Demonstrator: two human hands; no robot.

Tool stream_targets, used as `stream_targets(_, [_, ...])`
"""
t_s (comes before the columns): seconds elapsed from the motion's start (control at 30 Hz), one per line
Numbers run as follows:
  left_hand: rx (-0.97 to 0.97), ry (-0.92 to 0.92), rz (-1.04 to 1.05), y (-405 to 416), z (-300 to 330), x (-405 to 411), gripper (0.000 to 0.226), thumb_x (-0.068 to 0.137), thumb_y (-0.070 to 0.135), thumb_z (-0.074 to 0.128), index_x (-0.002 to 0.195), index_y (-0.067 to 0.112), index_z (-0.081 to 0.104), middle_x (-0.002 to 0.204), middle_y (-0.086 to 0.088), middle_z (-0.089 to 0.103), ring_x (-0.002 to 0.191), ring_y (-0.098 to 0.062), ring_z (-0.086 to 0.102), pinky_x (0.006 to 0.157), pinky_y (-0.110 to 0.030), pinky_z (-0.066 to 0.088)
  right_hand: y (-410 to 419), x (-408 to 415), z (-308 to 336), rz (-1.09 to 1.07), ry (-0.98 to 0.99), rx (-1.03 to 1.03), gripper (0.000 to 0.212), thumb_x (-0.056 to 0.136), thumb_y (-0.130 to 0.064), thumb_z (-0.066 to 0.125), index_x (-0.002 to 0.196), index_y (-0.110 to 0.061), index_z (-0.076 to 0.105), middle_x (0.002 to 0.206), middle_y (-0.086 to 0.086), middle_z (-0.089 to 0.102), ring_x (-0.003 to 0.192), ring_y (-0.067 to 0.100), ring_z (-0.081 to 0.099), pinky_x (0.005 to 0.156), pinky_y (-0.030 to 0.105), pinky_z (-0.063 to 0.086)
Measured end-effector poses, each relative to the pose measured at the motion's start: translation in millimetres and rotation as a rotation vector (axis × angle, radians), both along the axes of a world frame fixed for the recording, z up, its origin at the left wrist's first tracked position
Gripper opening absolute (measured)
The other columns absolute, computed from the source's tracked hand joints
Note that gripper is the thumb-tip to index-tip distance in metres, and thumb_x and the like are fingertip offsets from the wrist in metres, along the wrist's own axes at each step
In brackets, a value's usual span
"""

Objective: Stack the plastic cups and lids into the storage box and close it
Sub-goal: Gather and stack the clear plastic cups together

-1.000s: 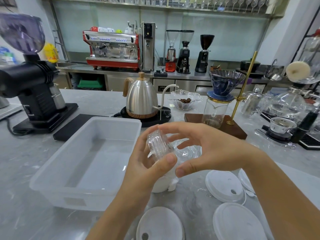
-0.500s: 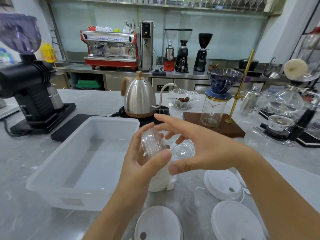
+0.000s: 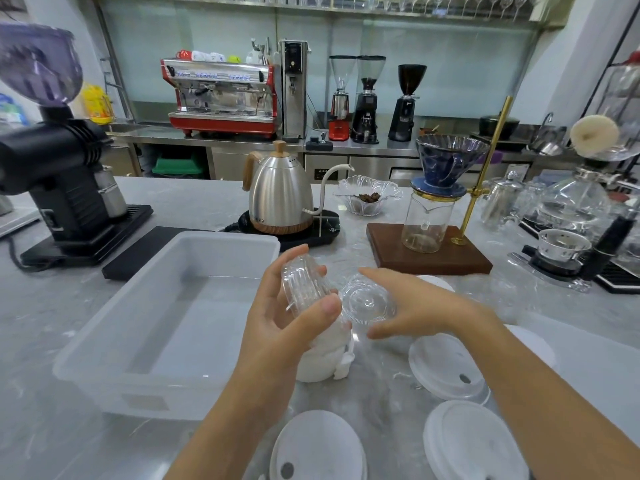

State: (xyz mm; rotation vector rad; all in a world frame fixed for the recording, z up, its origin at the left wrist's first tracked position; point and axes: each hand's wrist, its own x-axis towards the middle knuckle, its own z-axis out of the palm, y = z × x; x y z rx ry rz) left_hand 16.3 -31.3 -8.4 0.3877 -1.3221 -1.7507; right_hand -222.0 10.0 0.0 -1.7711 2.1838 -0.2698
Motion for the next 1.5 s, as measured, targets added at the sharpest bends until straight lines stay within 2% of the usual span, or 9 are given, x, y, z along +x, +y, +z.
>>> stream_targets(0.17, [0.018, 0.015, 0.002, -0.1, -1.2, -1.0, 0.076, 0.055, 0.048, 0.099, 0.125, 0.043, 0.068, 0.126, -0.005, 0.073, 0.107, -0.028, 0.075, 0.095, -0.068, 0.056, -3.9, 4.0, -3.2, 0.013, 0.182, 0.032, 0.111, 0.075, -0.056, 0.078, 0.16, -0.025, 0.014, 0.163, -0.002, 0.033, 0.149, 0.023, 0.032, 0.122, 0.04, 0.024])
stream_targets(0.33, [0.023, 0.008, 0.005, -0.5, -0.8, -0.3, 0.082, 0.05, 0.054, 0.1, 0.125, 0.044, 0.068, 0.126, -0.004, 0.073, 0.111, -0.031, 0.074, 0.096, -0.068, 0.055, -3.5, 4.4, -3.5, -0.005, 0.147, 0.014, 0.104, 0.077, -0.051, 0.078, 0.158, -0.027, 0.019, 0.156, -0.001, 0.044, 0.144, 0.026, 0.037, 0.121, 0.039, 0.022])
stream_targets(0.5, [0.003, -0.014, 0.014, -0.3, 1.2, 0.3, 0.084, 0.049, 0.059, 0.098, 0.126, 0.046, 0.066, 0.128, -0.002, 0.072, 0.117, -0.037, 0.07, 0.099, -0.074, 0.049, 1.2, -5.3, 6.8, -0.054, 0.077, -0.059, 0.1, 0.076, -0.052, 0.078, 0.158, -0.033, 0.024, 0.163, -0.01, 0.033, 0.151, 0.024, 0.026, 0.123, 0.045, 0.023])
stream_targets(0.67, [0.001, -0.028, 0.025, -0.6, 0.7, 0.0, 0.085, 0.049, 0.061, 0.098, 0.127, 0.047, 0.066, 0.126, 0.002, 0.073, 0.113, -0.031, 0.074, 0.098, -0.071, 0.052, 10.8, -11.4, 31.2, -0.03, 0.03, -0.203, 0.094, 0.075, -0.053, 0.081, 0.154, -0.033, 0.034, 0.158, -0.014, 0.04, 0.138, 0.004, 0.04, 0.111, 0.024, 0.032])
stream_targets(0.83, [0.024, -0.016, 0.031, 0.0, 0.3, -0.2, 0.089, 0.05, 0.059, 0.098, 0.13, 0.044, 0.064, 0.127, -0.002, 0.073, 0.11, -0.028, 0.075, 0.098, -0.07, 0.053, 27.6, 7.3, 68.1, 0.107, -0.275, -0.287, 0.084, 0.063, -0.069, 0.08, 0.138, -0.06, 0.042, 0.143, -0.025, 0.052, 0.129, -0.01, 0.051, 0.11, 0.018, 0.042])
stream_targets(0.93, [0.008, -0.021, 0.027, 1.1, 0.6, -0.2, 0.081, 0.061, 0.052, 0.093, 0.135, 0.039, 0.061, 0.127, -0.007, 0.074, 0.11, -0.03, 0.074, 0.1, -0.074, 0.048, 34.5, 25.0, 79.5, 0.212, -0.405, -0.293, 0.079, 0.067, -0.059, 0.082, 0.137, -0.056, 0.046, 0.141, -0.02, 0.058, 0.128, -0.008, 0.054, 0.106, 0.011, 0.042])
stream_targets(1.17, [-0.022, -0.044, 0.02, 1.2, 0.3, 0.1, 0.078, 0.068, 0.043, 0.086, 0.14, 0.03, 0.057, 0.13, -0.011, 0.073, 0.122, -0.037, 0.068, 0.106, -0.074, 0.043, 33.5, 45.7, 77.2, 0.273, -0.339, -0.221, 0.088, 0.073, -0.049, 0.084, 0.148, -0.044, 0.039, 0.137, -0.016, 0.058, 0.128, -0.001, 0.055, 0.114, 0.031, 0.043])
stream_targets(1.3, [-0.005, -0.055, 0.008, 0.8, 1.6, 0.3, 0.097, 0.054, 0.062, 0.094, 0.14, 0.036, 0.056, 0.133, -0.008, 0.071, 0.126, -0.037, 0.066, 0.107, -0.077, 0.04, 32.6, 51.4, 75.0, 0.303, -0.27, -0.142, 0.095, 0.074, -0.05, 0.084, 0.151, -0.05, 0.029, 0.137, -0.02, 0.055, 0.128, -0.002, 0.053, 0.115, 0.034, 0.041])
stream_targets(1.5, [-0.009, -0.055, -0.011, 1.0, 0.3, 0.9, 0.096, 0.062, 0.057, 0.095, 0.144, 0.034, 0.052, 0.138, -0.012, 0.068, 0.13, -0.038, 0.063, 0.108, -0.075, 0.039, 31.7, 54.8, 74.2, 0.321, -0.234, -0.129, 0.095, 0.076, -0.052, 0.083, 0.151, -0.056, 0.023, 0.142, -0.024, 0.05, 0.129, -0.006, 0.05, 0.115, 0.031, 0.04])
